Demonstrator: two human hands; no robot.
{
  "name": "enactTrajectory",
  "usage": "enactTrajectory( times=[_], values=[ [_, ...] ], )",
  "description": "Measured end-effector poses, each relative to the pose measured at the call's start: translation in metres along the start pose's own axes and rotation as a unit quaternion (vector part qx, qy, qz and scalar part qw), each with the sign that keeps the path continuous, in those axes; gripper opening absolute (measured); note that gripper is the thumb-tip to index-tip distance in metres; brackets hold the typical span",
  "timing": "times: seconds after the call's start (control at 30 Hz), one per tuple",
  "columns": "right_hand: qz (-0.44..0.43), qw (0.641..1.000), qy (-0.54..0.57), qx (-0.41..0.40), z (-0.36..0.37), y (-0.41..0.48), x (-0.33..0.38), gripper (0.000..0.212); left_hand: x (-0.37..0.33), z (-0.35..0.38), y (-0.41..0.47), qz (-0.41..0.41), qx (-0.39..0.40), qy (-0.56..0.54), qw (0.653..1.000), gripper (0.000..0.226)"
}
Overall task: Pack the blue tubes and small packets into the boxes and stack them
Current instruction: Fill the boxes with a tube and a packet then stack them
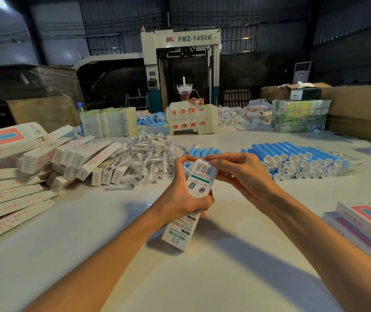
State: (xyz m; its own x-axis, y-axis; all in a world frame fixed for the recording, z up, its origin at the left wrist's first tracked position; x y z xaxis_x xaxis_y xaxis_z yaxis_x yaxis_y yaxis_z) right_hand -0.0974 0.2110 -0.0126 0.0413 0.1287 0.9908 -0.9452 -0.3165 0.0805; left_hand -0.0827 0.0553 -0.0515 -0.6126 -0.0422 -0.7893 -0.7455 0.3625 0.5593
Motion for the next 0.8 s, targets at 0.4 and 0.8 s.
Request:
enactTrajectory(
  times=[0.4, 0.8],
  values=[
    [-0.042, 0.999, -0.01, 0.004, 0.02, -0.005, -0.007, 0.028, -0.006, -0.008, 0.002, 0.036, -0.052, -0.01, 0.998, 0.088],
    [-0.109, 0.99, -0.068, -0.055, 0.021, -0.01, -0.006, 0.019, -0.006, -0.013, 0.0, 0.038, -0.066, 0.015, 0.997, 0.08]
  ],
)
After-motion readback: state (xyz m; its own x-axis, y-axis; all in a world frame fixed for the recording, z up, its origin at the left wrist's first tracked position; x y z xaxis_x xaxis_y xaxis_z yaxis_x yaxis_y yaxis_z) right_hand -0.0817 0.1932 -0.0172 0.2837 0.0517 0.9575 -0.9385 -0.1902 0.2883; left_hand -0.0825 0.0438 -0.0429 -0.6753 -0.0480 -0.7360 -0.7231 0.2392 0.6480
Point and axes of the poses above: each hand's wrist, its own y-axis towards the middle knuckle, its own z-axis out of the palm, x = y × z, the point moved 7 cm from there along y, towards the middle knuckle, and after that the axes turned 15 degrees about z, right-handed, at the moved point
